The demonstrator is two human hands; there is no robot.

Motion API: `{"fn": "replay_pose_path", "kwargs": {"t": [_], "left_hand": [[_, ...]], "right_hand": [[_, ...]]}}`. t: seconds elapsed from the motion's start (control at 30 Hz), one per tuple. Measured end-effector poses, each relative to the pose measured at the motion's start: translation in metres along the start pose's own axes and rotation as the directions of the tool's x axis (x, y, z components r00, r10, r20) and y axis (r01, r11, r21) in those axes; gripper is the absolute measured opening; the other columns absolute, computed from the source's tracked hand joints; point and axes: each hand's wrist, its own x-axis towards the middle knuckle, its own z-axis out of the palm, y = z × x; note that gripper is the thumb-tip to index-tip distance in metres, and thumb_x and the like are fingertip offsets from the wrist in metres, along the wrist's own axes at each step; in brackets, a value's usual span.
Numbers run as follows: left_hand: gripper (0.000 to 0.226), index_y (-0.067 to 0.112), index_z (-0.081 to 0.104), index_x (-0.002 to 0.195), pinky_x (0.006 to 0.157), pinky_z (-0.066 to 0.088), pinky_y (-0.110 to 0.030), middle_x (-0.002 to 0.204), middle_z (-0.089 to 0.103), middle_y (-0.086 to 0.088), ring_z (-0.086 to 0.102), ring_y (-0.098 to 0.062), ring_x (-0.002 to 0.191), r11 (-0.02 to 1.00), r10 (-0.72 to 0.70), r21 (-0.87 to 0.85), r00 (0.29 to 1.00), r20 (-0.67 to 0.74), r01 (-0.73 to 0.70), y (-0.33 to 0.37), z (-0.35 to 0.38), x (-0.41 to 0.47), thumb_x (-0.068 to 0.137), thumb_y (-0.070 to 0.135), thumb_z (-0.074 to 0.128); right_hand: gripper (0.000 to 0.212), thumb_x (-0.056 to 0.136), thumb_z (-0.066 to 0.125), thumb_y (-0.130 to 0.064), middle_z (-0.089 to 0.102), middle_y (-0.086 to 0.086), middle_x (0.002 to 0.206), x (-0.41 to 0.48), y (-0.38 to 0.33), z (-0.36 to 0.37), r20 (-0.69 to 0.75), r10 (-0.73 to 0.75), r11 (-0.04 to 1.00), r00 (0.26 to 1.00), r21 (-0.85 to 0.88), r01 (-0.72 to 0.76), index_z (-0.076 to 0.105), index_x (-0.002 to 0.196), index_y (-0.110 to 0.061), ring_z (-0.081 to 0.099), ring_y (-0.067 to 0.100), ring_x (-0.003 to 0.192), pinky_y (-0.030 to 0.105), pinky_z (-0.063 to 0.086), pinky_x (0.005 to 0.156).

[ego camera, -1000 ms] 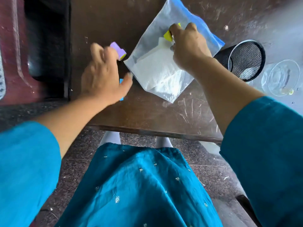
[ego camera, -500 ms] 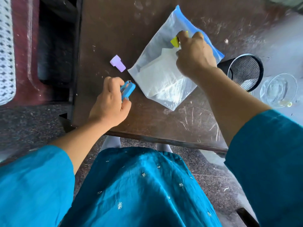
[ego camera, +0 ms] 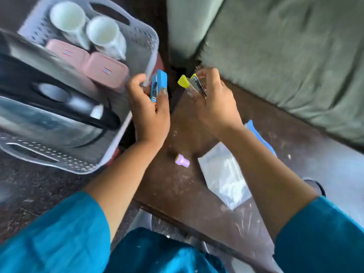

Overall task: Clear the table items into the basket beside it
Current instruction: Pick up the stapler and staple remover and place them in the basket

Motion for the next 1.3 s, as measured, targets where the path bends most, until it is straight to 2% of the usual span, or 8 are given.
{"fn": "replay_pose_path", "kwargs": {"t": [0.17,0.3,0.47,0.6,0.7,0.9,1.17,1.3], "left_hand": [[0.019,0.005,0.04,0.102,0.085,0.043,-0.055,0.102,0.052,-0.031,0.054,-0.044,0.092,0.985,-0.13,-0.139,0.974,-0.185,0.105,0.015,-0.009,0.016,0.085,0.01,0.047],[0.021,0.001,0.055,0.095,0.069,0.033,-0.018,0.093,0.055,-0.024,0.047,-0.025,0.083,0.999,-0.04,-0.006,0.974,-0.222,0.039,0.029,-0.012,0.031,0.079,0.0,0.042],[0.022,0.005,0.058,0.092,0.07,0.026,-0.024,0.103,0.056,-0.021,0.048,-0.032,0.092,0.932,-0.193,0.302,0.979,-0.064,0.203,0.013,-0.014,0.037,0.076,0.001,0.043],[0.023,0.005,0.052,0.099,0.068,0.027,-0.022,0.105,0.051,-0.015,0.041,-0.024,0.081,0.917,-0.259,0.267,0.952,-0.163,0.295,0.011,-0.01,0.039,0.079,-0.002,0.044],[0.013,0.003,0.053,0.091,0.059,0.023,-0.025,0.101,0.057,-0.019,0.053,-0.035,0.083,0.89,-0.32,0.274,0.928,-0.192,0.364,0.006,-0.01,0.053,0.082,0.003,0.044],[0.007,0.008,0.054,0.08,0.055,0.021,-0.024,0.098,0.062,-0.018,0.055,-0.035,0.087,0.809,-0.441,0.334,0.875,-0.197,0.483,-0.002,-0.009,0.062,0.08,0.007,0.047],[0.023,0.001,0.062,0.093,0.072,0.041,-0.038,0.102,0.065,-0.02,0.057,-0.037,0.1,0.764,-0.397,0.523,0.914,-0.081,0.378,-0.004,-0.008,0.06,0.085,0.004,0.04],[0.021,0.002,0.064,0.087,0.076,0.031,-0.037,0.099,0.064,-0.02,0.054,-0.039,0.093,0.875,-0.091,0.457,0.981,-0.17,0.16,0.005,-0.008,0.053,0.076,0.003,0.047]], "right_hand": [[0.029,0.082,0.05,0.0,0.057,-0.001,0.096,0.035,-0.05,0.021,-0.083,-0.113,0.988,0.99,0.1,0.121,0.047,0.11,-0.008,0.052,0.031,0.094,0.023,0.029,0.064],[0.035,0.075,0.041,-0.004,0.051,-0.01,0.079,0.055,-0.076,0.03,-0.026,-0.206,0.977,0.978,0.042,0.207,0.058,0.104,-0.015,0.048,0.02,0.084,0.019,0.031,0.061],[0.03,0.08,0.05,-0.012,0.07,0.007,0.092,0.076,-0.087,0.046,-0.015,-0.098,0.991,0.995,-0.092,0.096,0.069,0.1,-0.024,0.061,0.027,0.087,0.036,0.05,0.076],[0.026,0.075,0.051,-0.014,0.071,0.006,0.093,0.092,-0.094,0.063,0.074,-0.126,0.938,0.989,-0.315,0.143,0.07,0.093,-0.018,0.061,0.033,0.086,0.03,0.047,0.069],[0.026,0.077,0.051,-0.013,0.069,0.009,0.096,0.102,-0.097,0.074,0.134,-0.128,0.856,0.983,-0.485,0.178,0.068,0.097,-0.018,0.063,0.034,0.088,0.026,0.036,0.064],[0.026,0.083,0.049,-0.014,0.066,0.009,0.106,0.116,-0.094,0.09,0.103,-0.008,0.799,0.995,-0.597,0.068,0.062,0.106,-0.014,0.06,0.031,0.103,0.03,0.036,0.064],[0.032,0.088,0.043,-0.015,0.062,0.007,0.117,0.117,-0.088,0.093,0.204,0.03,0.792,0.978,-0.603,0.101,0.061,0.114,-0.019,0.05,0.031,0.114,0.034,0.038,0.072],[0.032,0.076,0.047,-0.013,0.069,0.009,0.098,0.104,-0.073,0.069,0.049,-0.161,0.896,0.986,-0.411,0.167,0.067,0.1,-0.021,0.059,0.035,0.095,0.031,0.041,0.07]]}}
